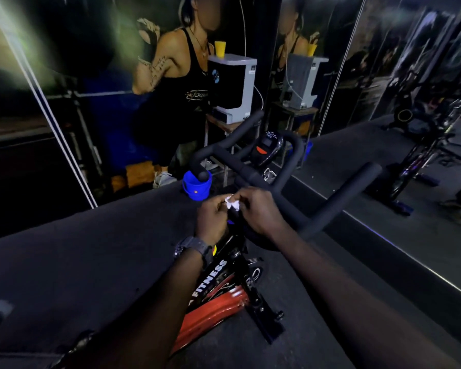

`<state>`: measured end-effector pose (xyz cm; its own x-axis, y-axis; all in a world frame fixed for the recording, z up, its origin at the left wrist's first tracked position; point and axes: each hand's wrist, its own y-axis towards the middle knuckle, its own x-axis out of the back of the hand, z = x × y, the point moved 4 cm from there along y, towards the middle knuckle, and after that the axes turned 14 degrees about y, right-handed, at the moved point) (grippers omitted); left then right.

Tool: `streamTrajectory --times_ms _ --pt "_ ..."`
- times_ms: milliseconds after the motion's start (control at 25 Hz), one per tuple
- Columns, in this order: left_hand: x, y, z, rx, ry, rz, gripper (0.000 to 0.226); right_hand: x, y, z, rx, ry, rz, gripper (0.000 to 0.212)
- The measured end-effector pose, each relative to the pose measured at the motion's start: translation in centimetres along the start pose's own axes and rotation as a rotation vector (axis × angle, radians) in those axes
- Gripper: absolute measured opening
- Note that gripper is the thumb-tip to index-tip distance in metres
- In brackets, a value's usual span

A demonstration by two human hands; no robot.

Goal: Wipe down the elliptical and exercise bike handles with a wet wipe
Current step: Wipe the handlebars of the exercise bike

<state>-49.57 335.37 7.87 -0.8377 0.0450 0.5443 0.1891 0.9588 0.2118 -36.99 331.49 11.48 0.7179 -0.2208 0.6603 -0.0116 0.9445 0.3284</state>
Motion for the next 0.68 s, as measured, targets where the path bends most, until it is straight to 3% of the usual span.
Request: streamTrajectory --times_ms 200,400,560,680 --pt "-0.3 -0.4 -0.5 -0.011 0.079 -0.059 0.027 4.1 -7.1 -0.5 0.169 -0.073 0.198 0.021" --pt "-0.8 -1.3 -1.4 -0.073 0.273 -0.136 0.031 0.8 -2.8 1.1 0.103 -0.159 0.064 0.029" --pt "-2.0 -2.2 -2.8 -0.228 0.43 -0.155 0.021 5.1 -9.4 -2.0 0.113 -0.351 0.238 0.027" --pt "-5.3 -4.3 -4.9 -0.397 0.617 -0.037 0.021 9.4 -10.0 -4.5 0.048 -0.485 0.108 0.027"
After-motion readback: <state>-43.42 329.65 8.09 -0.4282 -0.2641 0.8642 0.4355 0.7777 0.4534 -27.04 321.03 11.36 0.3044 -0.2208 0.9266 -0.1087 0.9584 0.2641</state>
